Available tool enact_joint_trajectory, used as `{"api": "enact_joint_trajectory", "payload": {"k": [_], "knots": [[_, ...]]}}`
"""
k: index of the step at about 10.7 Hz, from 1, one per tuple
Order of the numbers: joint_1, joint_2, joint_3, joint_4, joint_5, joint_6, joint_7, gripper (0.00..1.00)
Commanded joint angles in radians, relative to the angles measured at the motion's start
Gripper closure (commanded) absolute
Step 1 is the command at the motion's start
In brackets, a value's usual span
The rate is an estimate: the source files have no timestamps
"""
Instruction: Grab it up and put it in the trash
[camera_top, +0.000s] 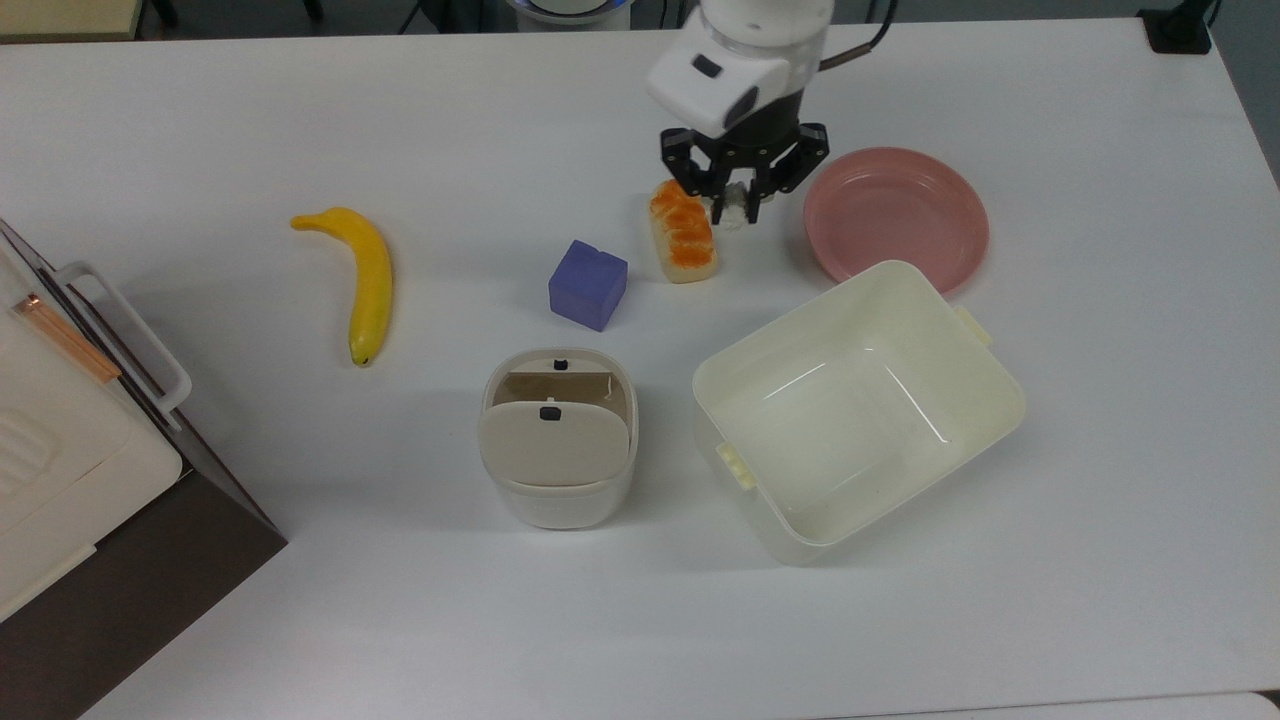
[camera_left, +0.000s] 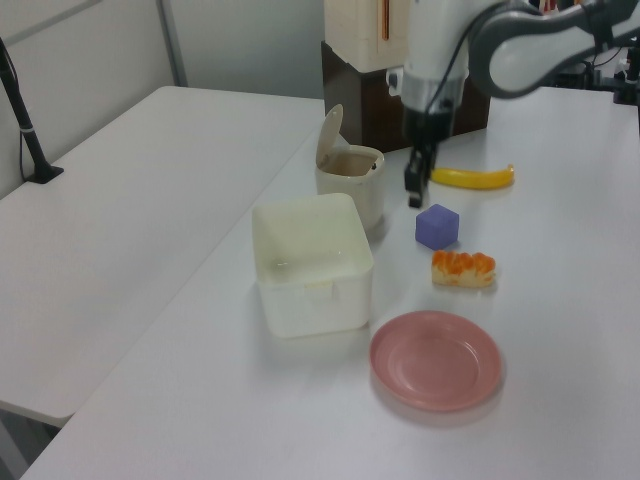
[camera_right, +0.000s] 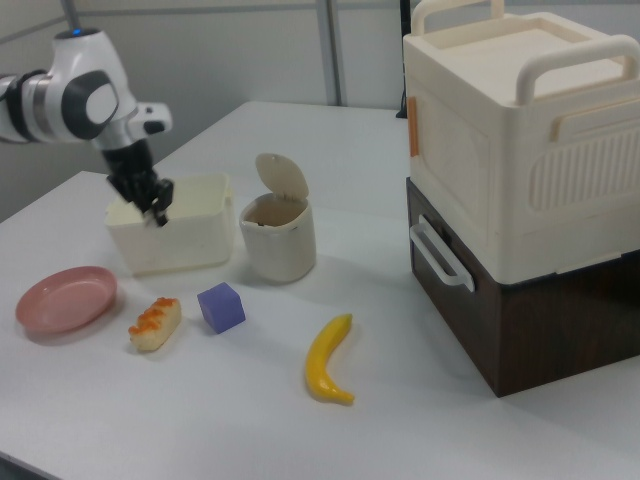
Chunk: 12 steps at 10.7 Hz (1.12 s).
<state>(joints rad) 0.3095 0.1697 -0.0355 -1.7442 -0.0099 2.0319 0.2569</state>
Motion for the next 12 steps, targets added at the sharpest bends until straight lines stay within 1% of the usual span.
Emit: {"api": "enact_joint_trajectory", "payload": {"k": [1,2,4,5,6,7,9,10,11,12], "knots": [[-0.062,0.048,-0.069,0.051,-0.062,0.239,-0.033,0.85],[-0.096,0.088,-0.070,0.076,-0.093,0.305,-0.028,0.84],[-0.112,0.164,-0.107,0.130,-0.107,0.390,-0.025,0.82],[-0.112,0.180,-0.110,0.130,-0.107,0.436,-0.019,0.65],[-0.115,0.194,-0.113,0.130,-0.108,0.461,0.025,0.06],[-0.115,0.195,-0.115,0.130,-0.126,0.464,0.047,0.00],[-0.113,0.174,-0.113,0.124,-0.127,0.449,0.051,0.00],[-0.110,0.147,-0.113,0.105,-0.125,0.414,0.050,0.00],[-0.109,0.124,-0.112,0.098,-0.122,0.339,0.050,0.00],[-0.110,0.099,-0.109,0.100,-0.119,0.209,0.050,0.00]]}}
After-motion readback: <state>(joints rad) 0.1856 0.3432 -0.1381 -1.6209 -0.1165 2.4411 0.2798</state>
